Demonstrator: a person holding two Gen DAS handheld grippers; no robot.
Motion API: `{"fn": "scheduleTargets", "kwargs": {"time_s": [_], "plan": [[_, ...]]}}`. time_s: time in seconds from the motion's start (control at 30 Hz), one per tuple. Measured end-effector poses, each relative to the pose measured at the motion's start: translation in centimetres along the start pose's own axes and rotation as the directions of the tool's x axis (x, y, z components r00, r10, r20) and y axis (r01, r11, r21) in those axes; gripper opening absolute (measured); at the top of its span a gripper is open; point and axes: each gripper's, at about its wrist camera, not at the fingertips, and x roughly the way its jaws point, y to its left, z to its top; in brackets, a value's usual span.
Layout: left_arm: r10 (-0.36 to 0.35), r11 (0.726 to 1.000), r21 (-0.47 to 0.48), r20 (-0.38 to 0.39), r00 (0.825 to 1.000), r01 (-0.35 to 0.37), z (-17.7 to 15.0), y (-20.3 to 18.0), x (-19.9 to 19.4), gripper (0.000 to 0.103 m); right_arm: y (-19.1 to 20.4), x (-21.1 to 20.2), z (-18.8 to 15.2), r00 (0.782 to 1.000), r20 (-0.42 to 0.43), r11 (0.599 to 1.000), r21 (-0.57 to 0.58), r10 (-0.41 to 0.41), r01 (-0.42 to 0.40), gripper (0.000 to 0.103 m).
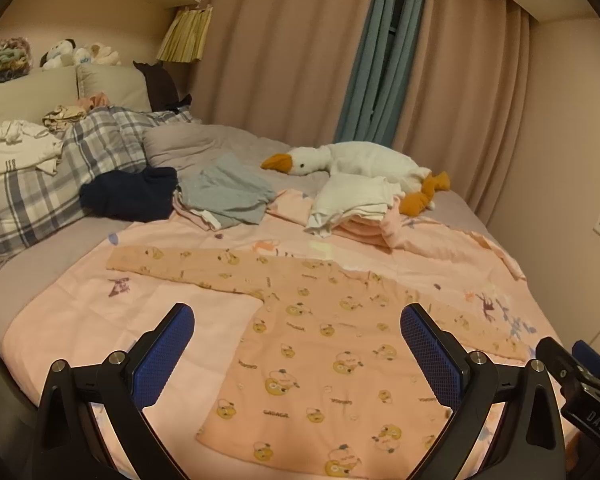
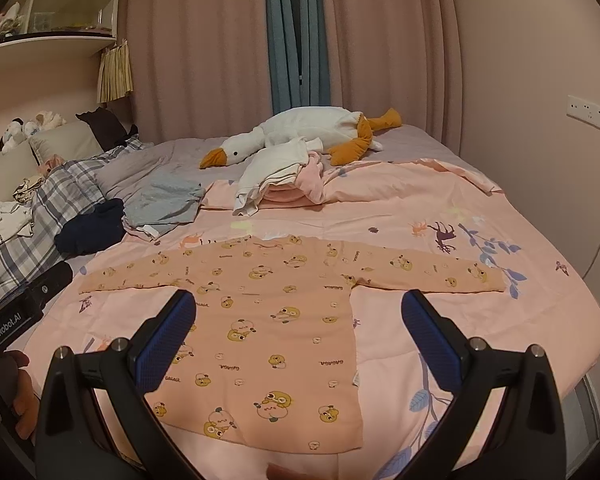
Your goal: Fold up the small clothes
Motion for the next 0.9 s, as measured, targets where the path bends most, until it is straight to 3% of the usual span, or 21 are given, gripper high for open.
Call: {"fn": "scheduleTargets", "kwargs": {"time_s": [0.9], "plan": [[0.014, 0.999, 0.052, -0.018, 1.0, -0.013, -0.33, -0.52, 0.19, 0.102, 0.08, 0.12, -0.05, 1.0, -0.004, 1.0, -0.018, -0.013, 0.013, 0.103]]}}
